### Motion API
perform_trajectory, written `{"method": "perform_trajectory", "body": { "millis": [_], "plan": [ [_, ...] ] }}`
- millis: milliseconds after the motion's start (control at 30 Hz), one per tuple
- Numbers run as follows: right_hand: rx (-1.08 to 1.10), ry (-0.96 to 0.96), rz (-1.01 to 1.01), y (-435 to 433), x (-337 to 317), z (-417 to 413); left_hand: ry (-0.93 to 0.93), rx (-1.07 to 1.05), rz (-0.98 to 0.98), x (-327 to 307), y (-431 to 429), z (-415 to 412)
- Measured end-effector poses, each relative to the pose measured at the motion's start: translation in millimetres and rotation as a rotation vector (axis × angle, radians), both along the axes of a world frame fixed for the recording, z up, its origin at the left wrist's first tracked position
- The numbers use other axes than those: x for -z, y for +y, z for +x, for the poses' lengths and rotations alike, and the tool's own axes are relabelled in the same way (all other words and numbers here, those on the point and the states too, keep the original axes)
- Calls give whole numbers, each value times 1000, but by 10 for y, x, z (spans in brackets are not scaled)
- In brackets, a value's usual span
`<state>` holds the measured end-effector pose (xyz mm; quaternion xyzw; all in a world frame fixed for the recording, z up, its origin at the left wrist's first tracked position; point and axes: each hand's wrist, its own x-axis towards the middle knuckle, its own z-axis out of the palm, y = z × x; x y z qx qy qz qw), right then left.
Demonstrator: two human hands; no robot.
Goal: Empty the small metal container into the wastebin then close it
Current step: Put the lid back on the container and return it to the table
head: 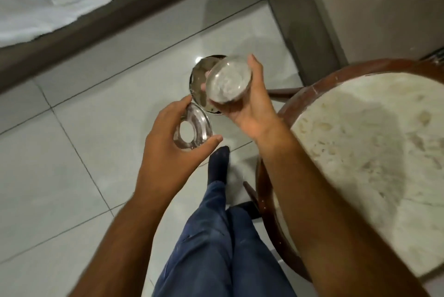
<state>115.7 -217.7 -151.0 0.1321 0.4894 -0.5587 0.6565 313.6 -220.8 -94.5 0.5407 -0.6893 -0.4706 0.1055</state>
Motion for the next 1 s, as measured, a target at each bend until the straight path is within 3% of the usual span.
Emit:
{"method": "perform_trajectory", "body": {
  "millis": [100,433,567,800,933,1000],
  "plan": [
    [84,-111,-17,587,-182,-143,65,119,-38,-164,6,-279],
    [250,-13,-8,2082,-684,-349,179,713,99,-527,732,-1243],
    [359,46,13,2525,-833,-401,126,919,67,-565,1129,-1532],
    [505,47,110,3111,-908,-415,78,1098,131,-565,1647,-1924],
    [664,-34,115,3417,-823,-442,-3,1189,58,-381,1913,-2150],
    [688,36,213,3551,-776,-470,-62,1208,1,-243,2062,-2276]
  ]
}}
